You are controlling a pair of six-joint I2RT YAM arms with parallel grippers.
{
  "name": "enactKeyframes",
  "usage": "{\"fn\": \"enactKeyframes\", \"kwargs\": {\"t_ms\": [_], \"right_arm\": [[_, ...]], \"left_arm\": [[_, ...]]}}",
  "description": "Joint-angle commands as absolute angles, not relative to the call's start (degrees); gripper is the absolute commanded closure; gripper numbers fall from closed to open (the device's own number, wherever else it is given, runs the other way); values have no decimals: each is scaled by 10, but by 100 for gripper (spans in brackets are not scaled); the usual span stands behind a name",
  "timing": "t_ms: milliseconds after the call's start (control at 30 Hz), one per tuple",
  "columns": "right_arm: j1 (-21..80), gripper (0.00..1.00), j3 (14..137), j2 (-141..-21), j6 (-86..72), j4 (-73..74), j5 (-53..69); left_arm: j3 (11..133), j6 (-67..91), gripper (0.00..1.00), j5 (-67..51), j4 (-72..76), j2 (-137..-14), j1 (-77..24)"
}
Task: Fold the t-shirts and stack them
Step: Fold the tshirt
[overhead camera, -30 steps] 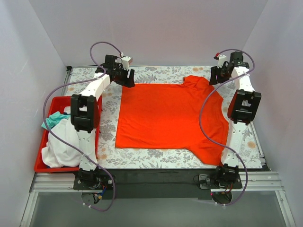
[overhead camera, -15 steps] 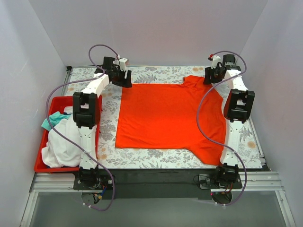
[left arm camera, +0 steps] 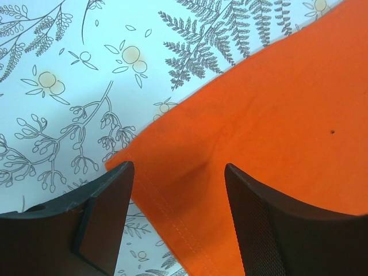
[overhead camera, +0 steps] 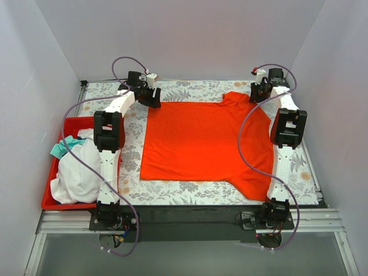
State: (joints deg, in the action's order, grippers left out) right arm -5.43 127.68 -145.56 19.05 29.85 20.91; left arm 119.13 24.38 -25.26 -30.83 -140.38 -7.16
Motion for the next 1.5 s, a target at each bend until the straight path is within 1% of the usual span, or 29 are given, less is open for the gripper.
{"fn": "enactKeyframes", "kwargs": {"t_ms": [0, 67, 100, 133, 167, 300, 333, 400, 500, 600, 733, 767, 833, 867, 900, 1000, 1133, 1167, 1233, 1267, 1300, 1467], "right_arm": [[-54, 75, 1273, -1438, 194, 284, 223], [-54, 63, 1275, -1438, 192, 282, 226], [-54, 61, 1280, -1438, 192, 281, 225], [-54, 62, 1281, -1439, 192, 282, 226], [-54, 67, 1284, -1441, 194, 280, 225], [-54, 72, 1291, -1446, 196, 275, 221], [-54, 74, 1291, -1447, 195, 273, 223], [-54, 77, 1291, -1448, 193, 266, 226], [-54, 76, 1291, -1448, 190, 258, 237], [-52, 74, 1291, -1449, 191, 255, 247], [-47, 74, 1292, -1453, 192, 250, 247], [-47, 75, 1294, -1453, 192, 250, 248], [-47, 82, 1295, -1454, 191, 246, 247], [-47, 92, 1295, -1454, 190, 246, 246], [-47, 98, 1295, -1453, 189, 245, 242], [-47, 99, 1294, -1450, 187, 243, 234], [-47, 99, 1290, -1445, 188, 242, 236], [-47, 99, 1290, -1441, 188, 242, 237], [-47, 99, 1289, -1434, 187, 240, 241], [-47, 99, 1288, -1432, 186, 241, 242], [-47, 99, 1288, -1429, 185, 241, 245], [-47, 99, 1278, -1405, 183, 239, 255]], "left_arm": [[1224, 196, 37, -273, -307, -1394, -63], [1227, 191, 37, -267, -302, -1396, -62], [1227, 186, 37, -269, -299, -1397, -60], [1227, 185, 38, -270, -287, -1397, -59], [1228, 185, 38, -272, -280, -1397, -55], [1248, 166, 39, -274, -274, -1419, -54], [1255, 160, 43, -270, -274, -1423, -54], [1260, 156, 47, -268, -277, -1429, -54], [1261, 143, 48, -275, -285, -1436, -54], [1254, 135, 47, -279, -287, -1439, -54], [1252, 132, 47, -281, -288, -1442, -54], [1252, 129, 47, -281, -289, -1444, -54], [1252, 124, 48, -281, -293, -1446, -54], [1252, 122, 48, -281, -295, -1447, -54], [1252, 116, 48, -281, -297, -1448, -54], [1252, 106, 50, -286, -299, -1448, -54], [1259, 104, 61, -294, -297, -1452, -54], [1261, 102, 65, -298, -296, -1451, -54], [1260, 97, 70, -306, -294, -1447, -54], [1259, 95, 76, -308, -291, -1445, -54], [1257, 93, 78, -310, -283, -1442, -53], [1225, 101, 92, -328, -247, -1412, -51]]}}
